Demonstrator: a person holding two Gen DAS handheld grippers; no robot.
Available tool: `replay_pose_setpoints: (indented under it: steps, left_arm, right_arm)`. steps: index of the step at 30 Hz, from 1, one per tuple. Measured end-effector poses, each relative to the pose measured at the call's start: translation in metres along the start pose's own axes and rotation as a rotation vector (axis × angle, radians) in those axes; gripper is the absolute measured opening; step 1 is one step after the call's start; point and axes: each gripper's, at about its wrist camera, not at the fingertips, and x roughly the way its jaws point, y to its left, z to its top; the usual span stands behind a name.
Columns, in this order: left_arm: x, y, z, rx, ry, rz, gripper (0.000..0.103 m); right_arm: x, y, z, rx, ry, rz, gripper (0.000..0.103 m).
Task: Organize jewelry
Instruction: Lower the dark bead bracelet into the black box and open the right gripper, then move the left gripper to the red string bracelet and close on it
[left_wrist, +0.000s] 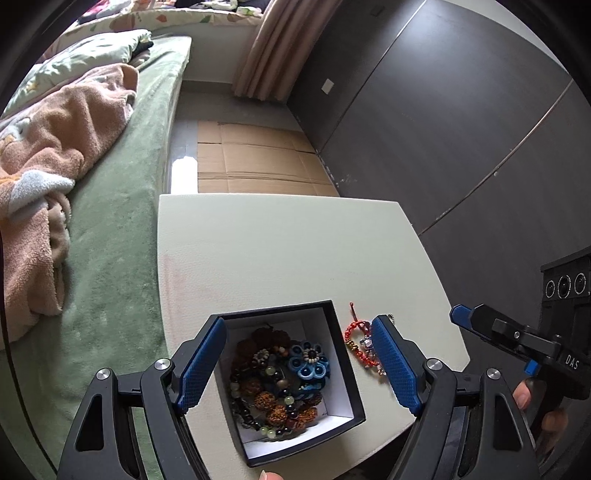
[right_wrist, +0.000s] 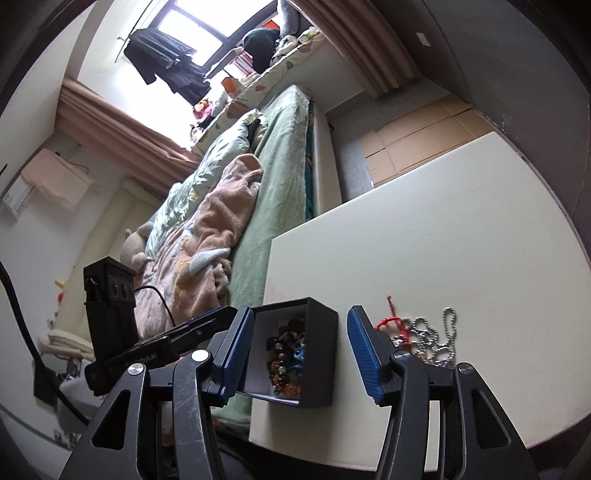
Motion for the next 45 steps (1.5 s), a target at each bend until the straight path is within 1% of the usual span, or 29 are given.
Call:
replay_pose_setpoints:
  steps: [4, 8, 14, 15, 16, 17, 18, 19, 20, 21, 24, 26, 30, 33, 35, 37, 40, 45]
  left_arm:
    - [0.008, -0.017, 0.000, 0.029, 0.013, -0.006, 0.081]
    - [0.014, -0.038, -0.001, 0.074, 0.015, 0.000, 0.081]
    - [0.028, -0.067, -0.003, 0.146, 0.035, 0.002, 0.080]
    - [0.032, -0.072, -0.003, 0.166, 0.038, 0.008, 0.079]
    - [0.035, -0.077, -0.003, 0.184, 0.049, 0.015, 0.074]
    - [0.040, -0.082, -0.002, 0.205, 0.071, 0.028, 0.068]
    - [0.044, -0.086, -0.002, 0.216, 0.097, 0.037, 0.065]
    - [0.048, -0.089, 0.000, 0.220, 0.124, 0.034, 0.058]
    - [0.052, -0.092, 0.003, 0.232, 0.147, 0.033, 0.056]
    - [0.055, -0.097, 0.005, 0.259, 0.161, 0.047, 0.056]
    - [0.064, -0.109, 0.008, 0.343, 0.201, 0.097, 0.054]
    - [0.074, -0.112, 0.010, 0.366, 0.250, 0.109, 0.042]
    - [0.090, -0.118, 0.009, 0.434, 0.308, 0.174, 0.040]
    - [0.104, -0.120, 0.009, 0.456, 0.350, 0.193, 0.038]
    - [0.113, -0.122, 0.006, 0.478, 0.376, 0.217, 0.034]
    - [0.124, -0.122, 0.004, 0.487, 0.410, 0.232, 0.033]
    - [0.138, -0.120, 0.003, 0.487, 0.451, 0.253, 0.023]
    - [0.157, -0.126, -0.002, 0.538, 0.498, 0.292, 0.023]
  right_arm:
    - [-0.013, -0.020, -0.005, 0.034, -0.013, -0.032, 0.054]
    - [-0.017, -0.040, -0.011, 0.073, -0.013, -0.080, 0.054]
    - [-0.026, -0.064, -0.016, 0.134, -0.026, -0.099, 0.054]
    - [-0.028, -0.068, -0.016, 0.143, -0.030, -0.099, 0.054]
    - [-0.030, -0.073, -0.017, 0.156, -0.036, -0.096, 0.054]
    - [-0.031, -0.077, -0.017, 0.165, -0.039, -0.092, 0.054]
    - [-0.031, -0.082, -0.017, 0.181, -0.039, -0.086, 0.054]
    - [-0.030, -0.087, -0.017, 0.203, -0.035, -0.070, 0.054]
    - [-0.030, -0.092, -0.018, 0.229, -0.028, -0.044, 0.054]
    - [-0.029, -0.095, -0.019, 0.246, -0.021, -0.022, 0.054]
    - [-0.030, -0.096, -0.018, 0.247, -0.021, -0.016, 0.054]
    - [-0.029, -0.096, -0.018, 0.248, -0.018, -0.013, 0.054]
    - [-0.029, -0.105, -0.020, 0.282, -0.009, -0.006, 0.054]
    - [-0.031, -0.116, -0.022, 0.324, -0.006, -0.013, 0.054]
    - [-0.033, -0.122, -0.024, 0.332, -0.002, -0.055, 0.054]
    - [-0.034, -0.125, -0.024, 0.332, 0.001, -0.101, 0.054]
    - [-0.035, -0.131, -0.023, 0.338, 0.007, -0.130, 0.054]
    - [-0.039, -0.137, -0.023, 0.356, 0.005, -0.151, 0.054]
